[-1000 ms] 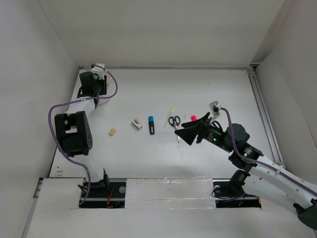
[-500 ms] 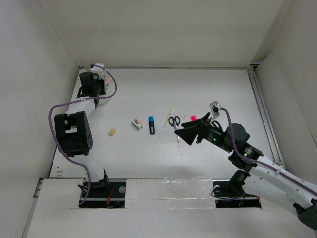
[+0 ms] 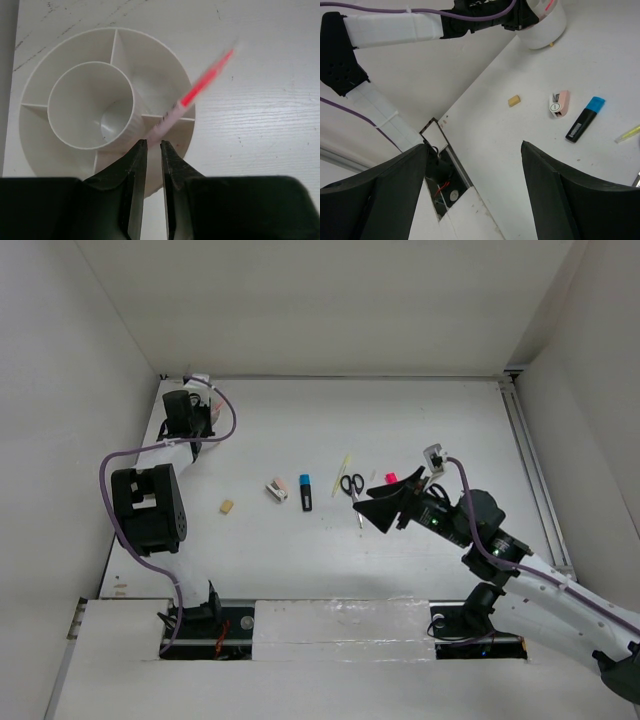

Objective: Sort the stationery into containers
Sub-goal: Place the pen in the storage box, then pick up the pen from the center of the board.

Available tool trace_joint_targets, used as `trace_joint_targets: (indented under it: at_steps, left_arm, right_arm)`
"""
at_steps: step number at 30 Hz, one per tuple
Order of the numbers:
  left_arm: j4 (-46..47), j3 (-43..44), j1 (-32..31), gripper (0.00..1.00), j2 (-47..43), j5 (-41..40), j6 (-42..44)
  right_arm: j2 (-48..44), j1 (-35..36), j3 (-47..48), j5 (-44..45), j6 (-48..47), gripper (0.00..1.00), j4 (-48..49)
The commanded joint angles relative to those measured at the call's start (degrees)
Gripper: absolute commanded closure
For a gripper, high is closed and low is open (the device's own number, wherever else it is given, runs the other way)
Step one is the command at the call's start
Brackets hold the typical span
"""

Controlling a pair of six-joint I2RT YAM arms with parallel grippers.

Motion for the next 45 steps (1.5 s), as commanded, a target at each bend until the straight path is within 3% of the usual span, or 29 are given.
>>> trace_joint_targets:
  at_steps: [1,8,12,22,25,26,27,29,30,31,36,39,41,43,45]
  left_arm:
    - [1.4,-0.19,0.03,0.87,-0.22,-0.82,-0.7]
    - [-0.54,0.86,0.03,0.87,0.31,-2.05,-1.93]
    - [-1.07,1.47,0.03,0.85,-3.8,-0.74,-2.45]
    - [-4.14,3.67,-1.64,0.61,-14.27,1.38,-2.45]
    - [-7.47,5.69,-3.66,0.56,-17.09,0.68,-3.85]
    - [-9.48,9.26,-4.36,0.18,-17.79,-0.28,-6.21]
    - [-11.76,11.65,-5.33,0.0,-17.79,-0.29,-7.89]
    - [-21.06,17.88,-5.86,0.0,-18.93,-0.82,-16.28]
    - [-21.1,19.31,-5.86,0.0,-19.55,-2.47,-16.34]
    - [-24.93,20.28,-5.86,0.0,-20.42,-4.4,-24.95]
    - [-29.89,17.66,-5.86,0.0,-29.11,-6.79,-37.59]
    - [-22.71,8.01,-5.86,0.0,-38.69,-0.41,-37.53]
    - [-17.61,-0.51,-5.86,0.0,-45.46,8.47,-37.52]
    - [-11.54,-6.83,-6.73,0.0,-48.37,10.17,-39.0]
    - [-11.08,-7.05,-11.21,0.0,-49.17,11.31,-37.09]
  right_arm:
    - [-0.91,-0.29,-0.08,-0.26,0.18,0.19,2.8]
    - [-2.06,-0.29,-0.08,-0.26,0.18,0.19,2.8]
    - [-2.06,-0.29,-0.08,-0.26,0.18,0.19,2.8]
    - [4.09,-0.29,2.38,2.01,-1.66,0.19,2.8]
    - [7.16,-1.43,6.4,6.67,-2.19,0.13,-2.01]
    - [10.39,-1.43,7.82,8.34,-2.89,0.13,-7.08]
    - [12.25,-1.43,9.31,12.62,-2.9,0.02,-9.83]
    - [18.21,-2.48,13.86,16.94,-2.9,0.0,-16.23]
    - [20.25,-2.49,15.37,16.97,-2.9,0.0,-17.84]
    - [22.36,-2.49,16.96,19.32,-2.9,0.0,-19.68]
    - [32.64,-3.01,26.88,29.6,0.95,0.0,-30.05]
    - [35.02,-4.59,27.95,31.82,2.99,0.02,-32.88]
    - [36.34,-6.0,27.96,31.04,4.22,0.1,-33.5]
    - [37.75,-7.93,27.96,31.03,4.22,0.11,-34.2]
    - [37.76,-9.68,27.96,31.03,4.22,0.16,-34.2]
